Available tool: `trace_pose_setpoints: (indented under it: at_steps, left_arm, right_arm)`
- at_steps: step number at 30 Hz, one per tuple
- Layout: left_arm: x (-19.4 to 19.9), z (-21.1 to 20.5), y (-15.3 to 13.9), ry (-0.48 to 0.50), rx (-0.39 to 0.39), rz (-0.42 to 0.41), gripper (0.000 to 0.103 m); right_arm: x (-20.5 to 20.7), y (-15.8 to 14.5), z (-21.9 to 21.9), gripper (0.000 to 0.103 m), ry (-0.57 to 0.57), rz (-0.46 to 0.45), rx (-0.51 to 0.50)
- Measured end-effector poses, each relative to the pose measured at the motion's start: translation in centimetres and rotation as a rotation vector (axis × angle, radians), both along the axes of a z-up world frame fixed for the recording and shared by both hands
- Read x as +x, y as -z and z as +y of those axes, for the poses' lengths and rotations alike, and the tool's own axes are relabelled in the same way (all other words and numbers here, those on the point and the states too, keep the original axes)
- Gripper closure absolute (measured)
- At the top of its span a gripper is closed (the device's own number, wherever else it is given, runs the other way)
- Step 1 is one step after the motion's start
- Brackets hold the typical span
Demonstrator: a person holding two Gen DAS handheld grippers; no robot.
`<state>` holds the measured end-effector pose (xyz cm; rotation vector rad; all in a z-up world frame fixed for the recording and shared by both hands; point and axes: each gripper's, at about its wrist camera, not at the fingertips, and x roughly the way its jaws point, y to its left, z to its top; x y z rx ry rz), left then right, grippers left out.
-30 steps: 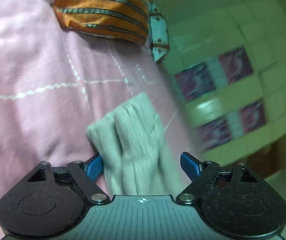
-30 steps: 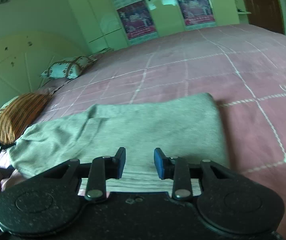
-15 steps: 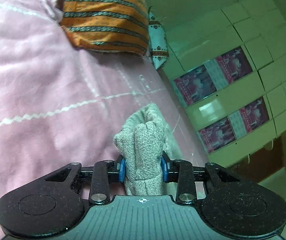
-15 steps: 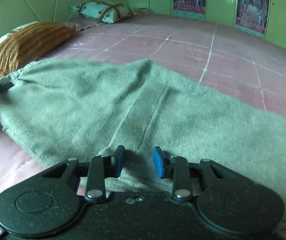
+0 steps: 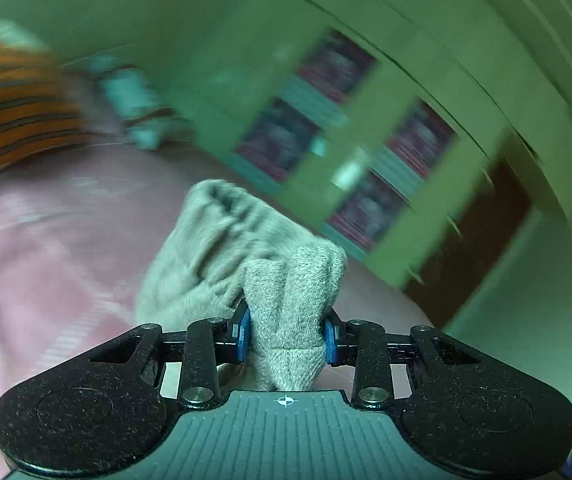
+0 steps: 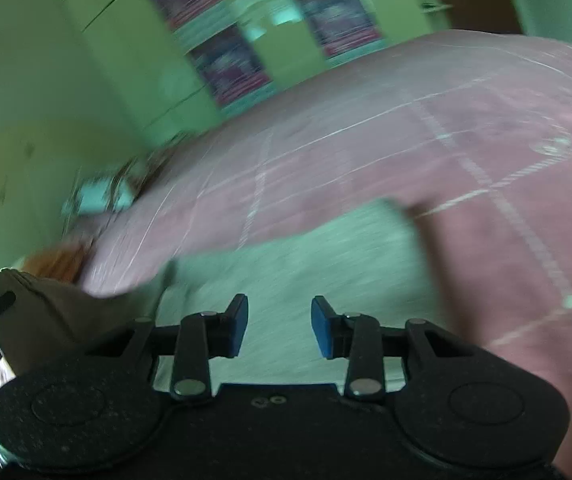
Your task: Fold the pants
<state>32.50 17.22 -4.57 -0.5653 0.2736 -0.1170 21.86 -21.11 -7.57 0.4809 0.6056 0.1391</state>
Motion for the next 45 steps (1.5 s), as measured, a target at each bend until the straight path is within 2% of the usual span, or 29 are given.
trace_pose_setpoints:
  at_steps: [2,5,6,7,8,9,10,12,14,18,21,26,30,33,35,36,39,42,44,45]
  left_arm:
    - [0.9,-5.1,-1.1,0.078,0.045,-0.013,0.068]
    - [2.0,-13.7,-1.6,0.221,0.143,0.016,0.068]
    - [2.4,-16.8,-1.1,0.284,0.168,0.042,0.063]
    - [2.6,-19.3,-0.4,0.361,0.174,0.077,0.045]
    - [3.0,-22.0,0.6,0.463,0.195,0.136,0.035]
    - [2.6,-23.7,1.2,0.504,0.218,0.151,0.032]
    - [1.9,-24.4,1.5,0.501,0.239,0.132,0.032]
    - [1.1,-23.7,1.7,0.441,0.247,0.157,0.032]
    - [0.1,-21.1,1.4,0.372,0.222,0.161,0.032]
    - [-3.0,-14.2,0.9,0.2,0.244,0.18,0.032]
    - [-5.7,-9.9,1.9,0.099,0.268,0.223,0.032]
    - [-10.1,-4.7,5.0,-0.013,0.253,0.297,0.032]
    - [-11.3,-4.4,7.4,0.035,0.271,0.338,0.032]
    - [-10.5,-5.4,7.9,0.082,0.328,0.336,0.032]
    - [-10.0,-5.7,7.8,0.097,0.323,0.322,0.032]
    - [-9.5,-5.8,7.8,0.101,0.319,0.32,0.032]
    - [-8.4,-6.0,8.0,0.115,0.318,0.312,0.032]
    - [-8.1,-6.0,8.2,0.118,0.305,0.305,0.032]
    - [-8.2,-6.0,8.3,0.122,0.306,0.302,0.032]
    - [-8.2,-6.1,8.2,0.122,0.309,0.301,0.032]
  right_arm:
    - [-0.5,0.1,-2.5,0.075,0.032,-0.007,0.021]
    - [-1.8,0.3,-6.3,0.073,0.086,-0.017,0.051]
    - [-2.3,0.5,-7.6,0.073,0.107,-0.015,0.067]
    - [-2.7,0.7,-8.8,0.072,0.126,-0.013,0.078]
    - [-2.8,1.0,-9.7,0.071,0.145,-0.008,0.085]
    - [-3.0,1.4,-10.7,0.071,0.166,0.003,0.096]
    - [-2.7,1.7,-11.3,0.071,0.179,0.013,0.111]
    - [-2.7,2.2,-12.3,0.071,0.194,0.016,0.144]
    - [-2.6,2.3,-12.3,0.07,0.178,0.007,0.163]
    - [-1.5,3.0,-10.2,0.07,0.063,0.011,0.229]
    - [-0.2,3.9,-7.2,0.068,-0.023,0.058,0.28]
    - [0.4,4.4,-4.0,0.065,-0.045,0.094,0.292]
    - [1.0,5.0,-3.4,0.064,-0.012,0.124,0.349]
    - [1.7,5.5,-3.3,0.062,0.02,0.147,0.403]
    - [2.3,5.7,-3.1,0.06,0.042,0.161,0.431]
    - [2.6,5.7,-2.9,0.056,0.048,0.165,0.441]
    - [3.3,5.7,-2.2,0.05,0.058,0.204,0.432]
    - [4.1,5.3,-1.1,0.048,0.071,0.241,0.382]
    - [4.5,5.1,-0.5,0.055,0.072,0.257,0.352]
    - [4.7,4.9,0.0,0.076,0.058,0.254,0.334]
